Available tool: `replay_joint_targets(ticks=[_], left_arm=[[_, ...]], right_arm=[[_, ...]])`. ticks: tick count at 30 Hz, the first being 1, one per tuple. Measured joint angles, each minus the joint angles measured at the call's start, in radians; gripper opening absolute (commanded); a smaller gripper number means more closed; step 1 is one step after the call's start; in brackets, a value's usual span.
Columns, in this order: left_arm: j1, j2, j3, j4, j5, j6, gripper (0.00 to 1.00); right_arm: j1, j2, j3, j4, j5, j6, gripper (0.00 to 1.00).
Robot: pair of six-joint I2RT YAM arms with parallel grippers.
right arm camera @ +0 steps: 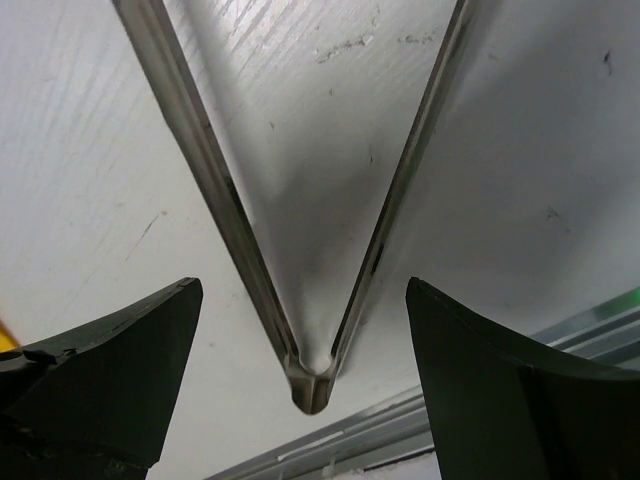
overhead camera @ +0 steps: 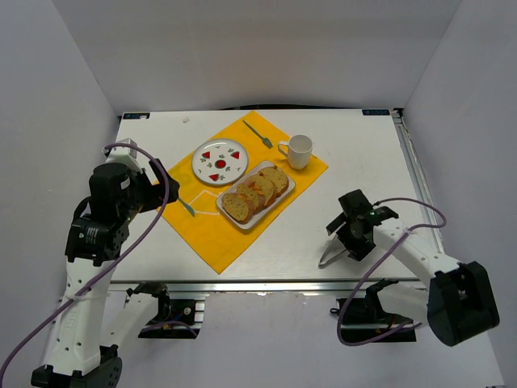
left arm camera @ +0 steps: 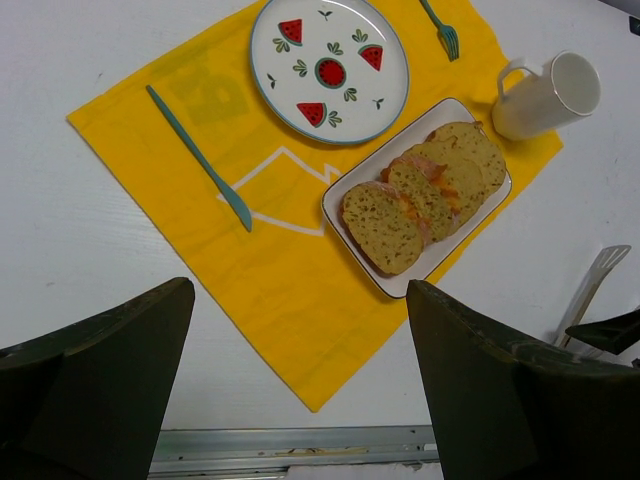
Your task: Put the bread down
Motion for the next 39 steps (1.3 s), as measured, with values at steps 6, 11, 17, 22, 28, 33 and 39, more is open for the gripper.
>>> replay_joint_targets(ticks=[6, 11, 17, 22, 28, 33, 39], left_arm=[[-0.003, 0.017, 0.000, 0.000, -0.009, 0.005, 0.98], [-0.005, 0.027, 0.000, -0.001, -0.021, 0.010, 0.98], [-0.006, 0.031, 0.000, -0.001, -0.028, 0.011, 0.98], [-0.006, 0.031, 0.000, -0.001, -0.028, 0.011, 0.98], [-0.006, 0.032, 0.000, -0.001, -0.029, 0.010, 0.98], [-0.006, 0.043, 0.014, 0.002, -0.029, 0.011, 0.98], [-0.006, 0.058, 0.050, 0.014, -0.039, 0.011, 0.98]], right_arm=[[0.000, 0.100, 0.000, 0.057, 0.030, -0.032, 0.89], [0.001, 0.152, 0.008, 0.082, 0.042, -0.058, 0.88], [0.006, 0.183, 0.025, 0.058, 0.053, -0.081, 0.66], [0.006, 0.185, 0.024, 0.036, 0.073, -0.085, 0.52], [0.024, 0.174, 0.079, -0.012, 0.093, -0.127, 0.49], [0.031, 0.076, 0.260, -0.124, 0.097, -0.227, 0.47], [0.032, -0.010, 0.507, -0.306, 0.089, -0.352, 0.48]])
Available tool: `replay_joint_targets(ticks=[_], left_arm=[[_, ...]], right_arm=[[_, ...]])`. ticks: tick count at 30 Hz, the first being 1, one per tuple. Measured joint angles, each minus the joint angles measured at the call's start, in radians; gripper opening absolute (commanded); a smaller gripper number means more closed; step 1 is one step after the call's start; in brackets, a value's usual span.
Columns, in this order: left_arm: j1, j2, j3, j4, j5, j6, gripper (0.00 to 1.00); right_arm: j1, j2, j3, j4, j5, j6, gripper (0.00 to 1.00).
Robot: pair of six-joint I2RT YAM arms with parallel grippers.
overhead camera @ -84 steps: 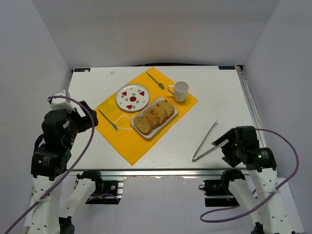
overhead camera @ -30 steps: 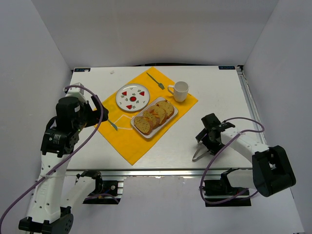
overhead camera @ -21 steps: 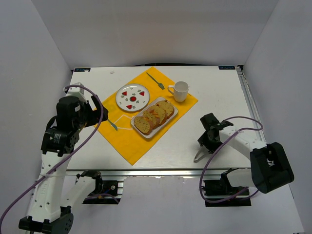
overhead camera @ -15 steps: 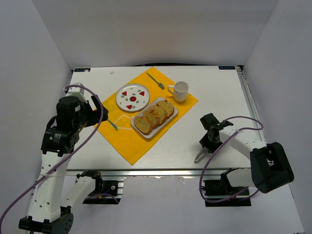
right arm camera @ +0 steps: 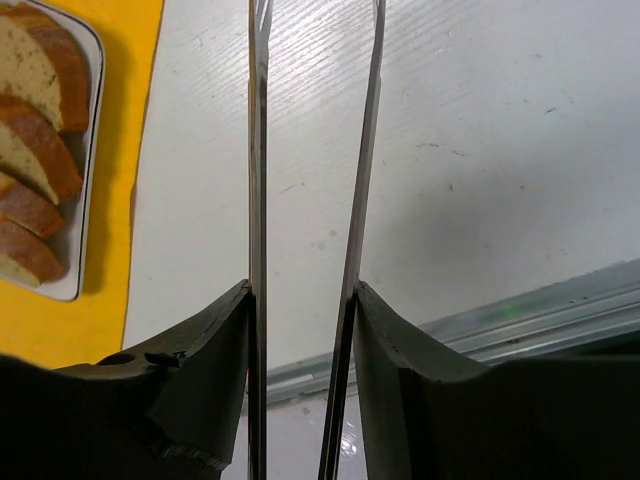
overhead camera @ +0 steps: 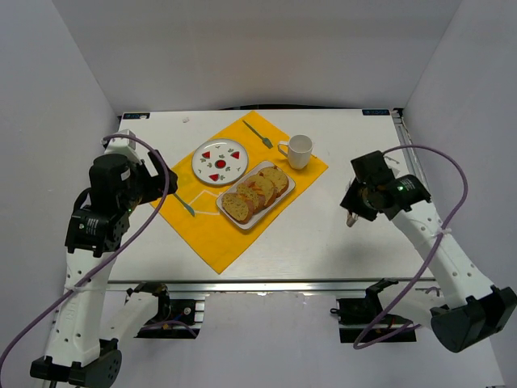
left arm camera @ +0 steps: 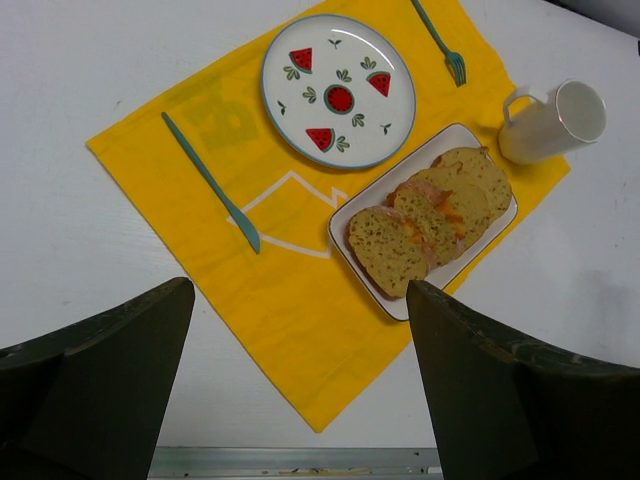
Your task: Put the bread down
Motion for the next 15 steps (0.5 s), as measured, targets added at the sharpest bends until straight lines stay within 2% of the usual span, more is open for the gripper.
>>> replay_joint_targets(ticks=[8, 15], left_arm=[[0.000, 0.005, 0.012, 0.026, -0.013, 0.000, 0.98], [0.000, 0.029, 0.016, 0.029, -0.021, 0.000, 0.98]], right_arm=[[0.000, -0.008, 0.193, -0.203, -0.006, -0.107, 0.52], [0.000, -0.003, 0.262, -0.260, -0.011, -0.163, 0.52]])
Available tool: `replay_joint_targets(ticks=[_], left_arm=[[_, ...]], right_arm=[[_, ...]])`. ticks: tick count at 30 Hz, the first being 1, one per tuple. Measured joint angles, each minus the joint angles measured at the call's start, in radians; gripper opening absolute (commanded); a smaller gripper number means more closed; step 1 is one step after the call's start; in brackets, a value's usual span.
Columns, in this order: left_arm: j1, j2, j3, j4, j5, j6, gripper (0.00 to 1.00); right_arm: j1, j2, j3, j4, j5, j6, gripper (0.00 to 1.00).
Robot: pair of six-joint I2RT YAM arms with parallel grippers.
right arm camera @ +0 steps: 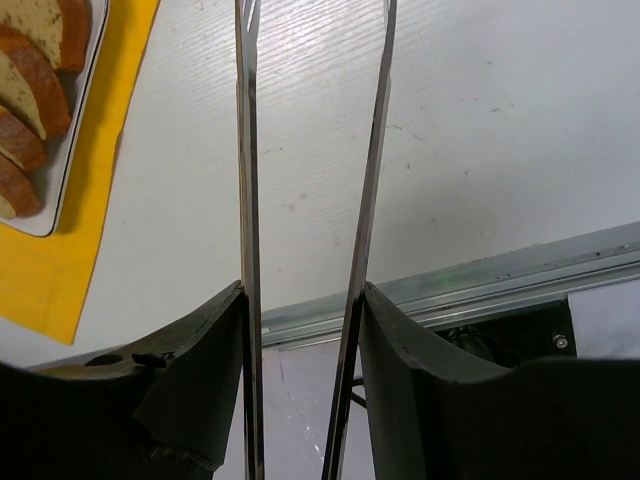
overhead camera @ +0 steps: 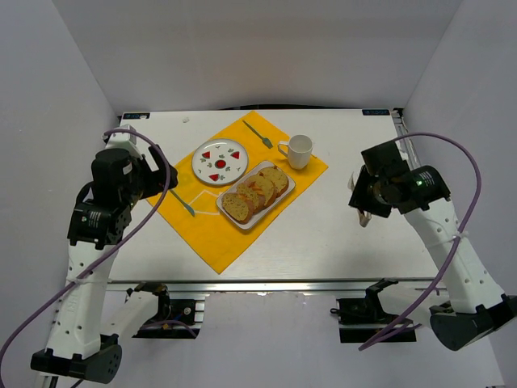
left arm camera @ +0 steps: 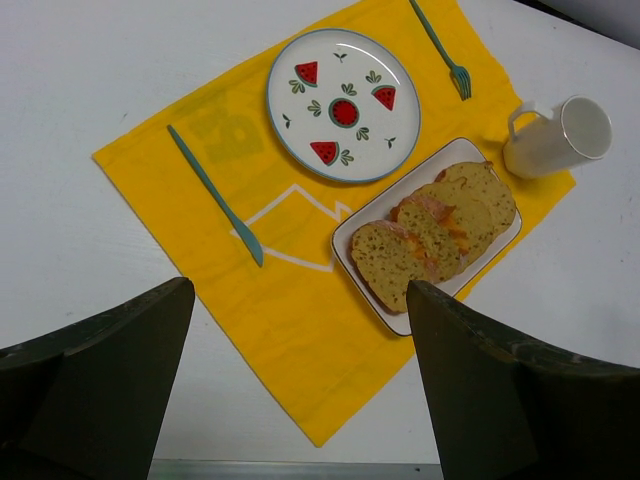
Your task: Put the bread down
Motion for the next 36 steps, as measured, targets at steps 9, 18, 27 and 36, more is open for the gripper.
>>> replay_joint_targets(ticks=[9, 18, 27, 36], left_arm=[[0.000, 0.051, 0.035, 0.004, -0.021, -0.002, 0.98], [0.000, 0.131, 0.082, 0.016, -0.042, -0.008, 0.93], [0.000, 0.140, 0.106, 0.015, -0.080, -0.008, 0.92], [0.000, 0.143, 0.105, 0.016, -0.097, -0.030, 0.91]], right_arm=[[0.120, 0.099, 0.051, 0.120, -0.125, -0.167, 0.55], [0.336, 0.371, 0.222, 0.308, -0.212, -0.356, 0.55], [0.430, 0.533, 0.249, 0.411, -0.271, -0.516, 0.54], [0.430, 0.552, 0.242, 0.443, -0.292, -0.602, 0.54]])
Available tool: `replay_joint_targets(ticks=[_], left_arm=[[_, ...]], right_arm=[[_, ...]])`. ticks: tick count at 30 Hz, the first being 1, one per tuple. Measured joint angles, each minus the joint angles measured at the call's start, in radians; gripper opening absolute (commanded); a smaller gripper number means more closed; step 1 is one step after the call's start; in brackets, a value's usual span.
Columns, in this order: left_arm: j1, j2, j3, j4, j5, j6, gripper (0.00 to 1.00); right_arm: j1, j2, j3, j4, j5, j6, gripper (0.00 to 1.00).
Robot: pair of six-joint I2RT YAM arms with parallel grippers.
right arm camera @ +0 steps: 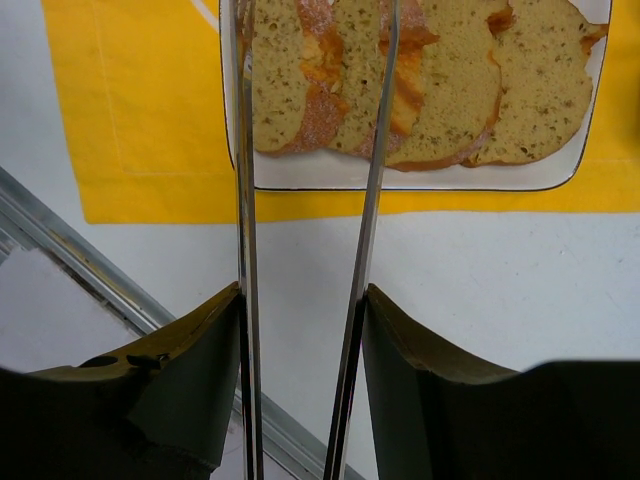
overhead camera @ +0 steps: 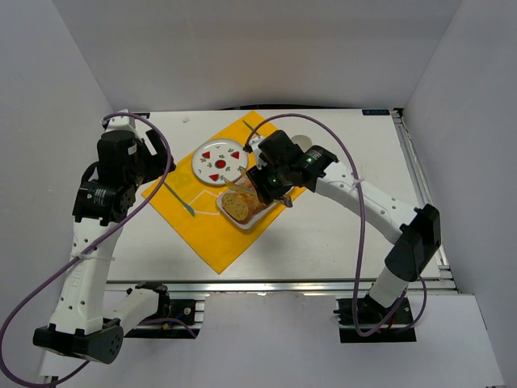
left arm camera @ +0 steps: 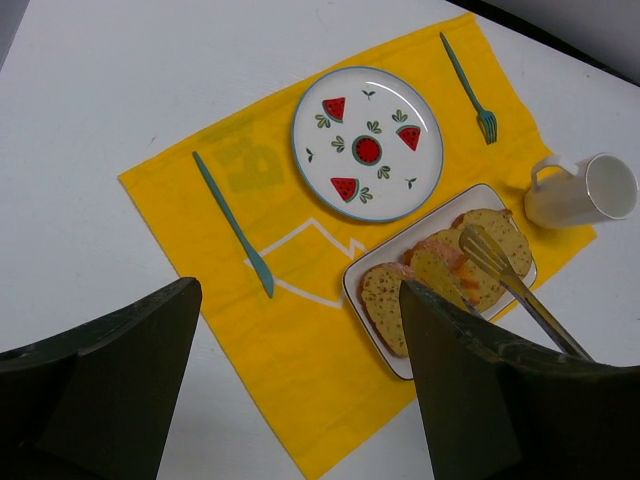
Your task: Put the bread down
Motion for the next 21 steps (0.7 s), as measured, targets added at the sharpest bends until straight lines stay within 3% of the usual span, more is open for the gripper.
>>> replay_joint_targets(ticks=[21], left_arm=[[0.000, 0.000, -0.021, -0.001, 0.001, -0.015, 0.89]], right_arm=[[0.087, 0.039, -0.105, 0.056, 0.044, -0.032, 0.54]])
